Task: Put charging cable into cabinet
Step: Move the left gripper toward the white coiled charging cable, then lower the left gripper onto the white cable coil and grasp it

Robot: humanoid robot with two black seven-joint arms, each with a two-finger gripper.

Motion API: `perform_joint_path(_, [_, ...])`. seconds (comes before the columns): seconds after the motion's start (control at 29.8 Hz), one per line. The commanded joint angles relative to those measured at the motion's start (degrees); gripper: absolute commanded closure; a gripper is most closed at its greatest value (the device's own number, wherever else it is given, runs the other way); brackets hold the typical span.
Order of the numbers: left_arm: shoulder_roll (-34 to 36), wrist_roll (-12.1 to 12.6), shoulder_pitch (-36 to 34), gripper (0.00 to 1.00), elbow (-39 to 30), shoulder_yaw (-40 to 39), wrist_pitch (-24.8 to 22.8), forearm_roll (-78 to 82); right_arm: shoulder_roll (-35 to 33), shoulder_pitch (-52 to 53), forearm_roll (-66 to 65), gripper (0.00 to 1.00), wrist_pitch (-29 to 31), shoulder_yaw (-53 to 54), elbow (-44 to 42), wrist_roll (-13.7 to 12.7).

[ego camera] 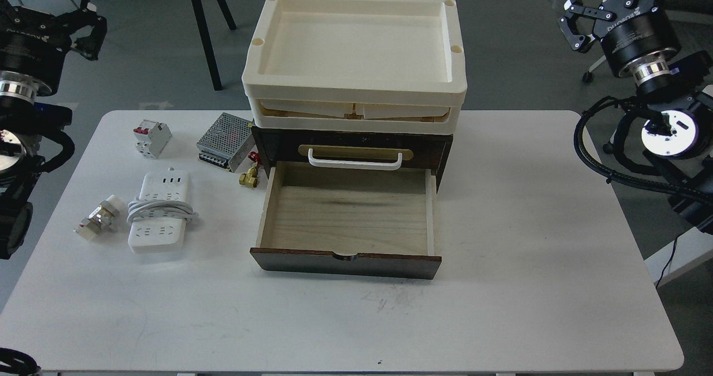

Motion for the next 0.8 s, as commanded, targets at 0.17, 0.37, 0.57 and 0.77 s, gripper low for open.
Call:
perform_joint_path(0.17, [16.70,-2.50,9.25,0.00,-33.76,1.54,0.00,33.94,-0.71,-3.44,0.09,0.00,0.07,0.25,2.44,0.00])
perform_joint_path(0.37, [21.90,-5.67,19.63,0.00,-44.16,1.71,0.00,79.70,-2.47,-6.52,0.09,0.00,-0.02,1.56,6.05,0.00])
perform_joint_path(0.57, [21.29,-16.11,21.05,0.00,-37.25,8.73,9.18,130.54,-3.43,-8.46,0.09,0.00,-0.11,2.88,7.72,0.00])
perform_joint_path(0.77, [20.85,-20.93,16.31,0.01,-23.70,13.30,10.69,149.71,-3.43,-9.34,0.09,0.00,-0.11,2.88,7.81,0.00])
